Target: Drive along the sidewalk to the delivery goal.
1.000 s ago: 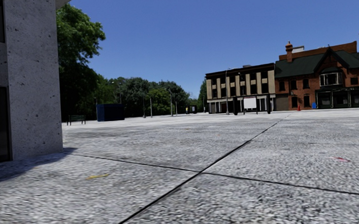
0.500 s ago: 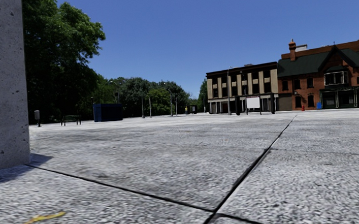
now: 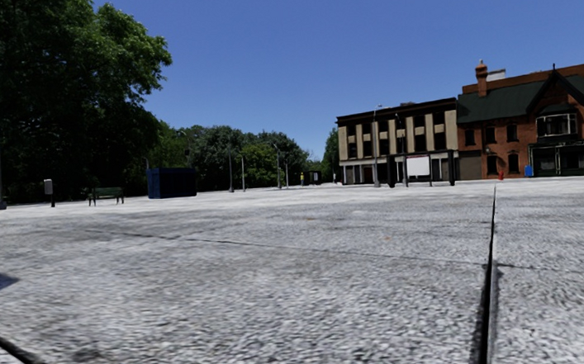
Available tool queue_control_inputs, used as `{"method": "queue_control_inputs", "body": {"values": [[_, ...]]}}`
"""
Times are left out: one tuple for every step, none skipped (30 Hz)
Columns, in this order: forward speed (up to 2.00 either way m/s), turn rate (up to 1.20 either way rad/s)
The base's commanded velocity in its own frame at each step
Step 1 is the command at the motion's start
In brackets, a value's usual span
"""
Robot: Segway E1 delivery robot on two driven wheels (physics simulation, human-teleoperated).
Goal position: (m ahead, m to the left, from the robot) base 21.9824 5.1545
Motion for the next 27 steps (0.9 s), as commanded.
{"method": "queue_control_inputs", "body": {"values": [[2.0, 0.0], [2.0, 0.11], [2.0, 0.11], [2.0, 0.23], [2.0, 0.29], [2.0, 0.3], [2.0, 0.3], [2.0, 0.2], [2.0, 0.02], [2.0, 0.0], [2.0, 0.0], [2.0, 0.0], [2.0, 0.0], [2.0, 0.0], [2.0, 0.0], [2.0, 0.0], [2.0, 0.0], [2.0, 0.0], [2.0, 0.0], [2.0, 0.0], [2.0, 0.0], [2.0, 0.0], [2.0, 0.0], [2.0, 0.0], [2.0, 0.0], [2.0, 0.0], [2.0, 0.0]]}}
